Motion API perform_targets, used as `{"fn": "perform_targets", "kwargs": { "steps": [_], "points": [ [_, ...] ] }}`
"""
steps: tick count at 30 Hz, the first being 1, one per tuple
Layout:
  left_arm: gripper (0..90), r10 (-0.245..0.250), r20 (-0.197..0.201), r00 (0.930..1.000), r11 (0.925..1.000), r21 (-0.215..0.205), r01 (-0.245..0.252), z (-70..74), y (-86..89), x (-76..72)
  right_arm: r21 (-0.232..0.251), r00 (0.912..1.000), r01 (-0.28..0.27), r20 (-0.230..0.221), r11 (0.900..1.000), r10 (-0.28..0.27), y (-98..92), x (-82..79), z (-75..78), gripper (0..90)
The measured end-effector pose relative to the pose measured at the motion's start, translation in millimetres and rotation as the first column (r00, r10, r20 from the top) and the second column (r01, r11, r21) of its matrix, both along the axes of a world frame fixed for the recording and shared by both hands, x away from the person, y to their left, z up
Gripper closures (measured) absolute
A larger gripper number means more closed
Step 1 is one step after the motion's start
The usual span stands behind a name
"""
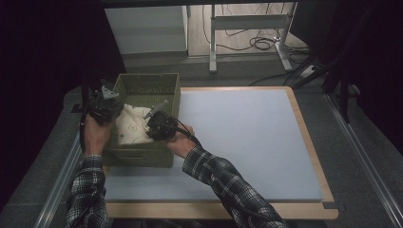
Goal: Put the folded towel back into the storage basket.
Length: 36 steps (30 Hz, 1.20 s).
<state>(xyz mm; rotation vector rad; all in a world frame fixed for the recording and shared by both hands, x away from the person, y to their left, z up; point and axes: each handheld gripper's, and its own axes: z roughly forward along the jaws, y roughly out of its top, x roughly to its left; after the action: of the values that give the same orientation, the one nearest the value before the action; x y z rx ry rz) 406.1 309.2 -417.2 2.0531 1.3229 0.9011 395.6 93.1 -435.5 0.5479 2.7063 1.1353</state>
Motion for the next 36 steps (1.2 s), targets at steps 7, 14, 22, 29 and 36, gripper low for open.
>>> {"fn": "perform_targets", "kwargs": {
  "steps": [7, 14, 22, 29, 36],
  "points": [
    [82.8, -0.029, -0.028, 0.9992, 0.9992, 0.026, 0.030, -11.7, -10.7, 15.9, -0.029, 0.9999, 0.013, 0.004, 0.999, -0.013, 2.2, 8.5, -5.6, 81.6],
    [82.5, -0.032, -0.051, 0.9982, 0.9989, 0.033, 0.033, -20.5, -9.5, 25.2, -0.088, 0.9993, -0.007, 0.036, 0.996, 0.011, 13.9, 13.4, -8.1, 81.6],
    [81.4, -0.032, -0.090, 0.9955, 0.9977, 0.057, 0.037, -31.3, -9.0, 33.8, -0.192, 0.9925, -0.029, 0.111, 0.981, 0.051, 27.7, 10.3, -10.6, 78.9],
    [61.7, -0.009, -0.086, 0.9962, 0.9979, 0.063, 0.015, -36.0, -12.2, 38.4, -0.187, 0.9846, -0.012, 0.169, 0.982, 0.044, 25.5, 13.0, -10.7, 64.9],
    [48.7, -0.018, -0.065, 0.9977, 0.9998, 0.003, 0.018, -27.4, -18.0, 37.1, -0.093, 0.9914, 0.025, 0.131, 0.995, -0.013, 2.8, 21.5, 0.9, 59.8]
  ]
}}
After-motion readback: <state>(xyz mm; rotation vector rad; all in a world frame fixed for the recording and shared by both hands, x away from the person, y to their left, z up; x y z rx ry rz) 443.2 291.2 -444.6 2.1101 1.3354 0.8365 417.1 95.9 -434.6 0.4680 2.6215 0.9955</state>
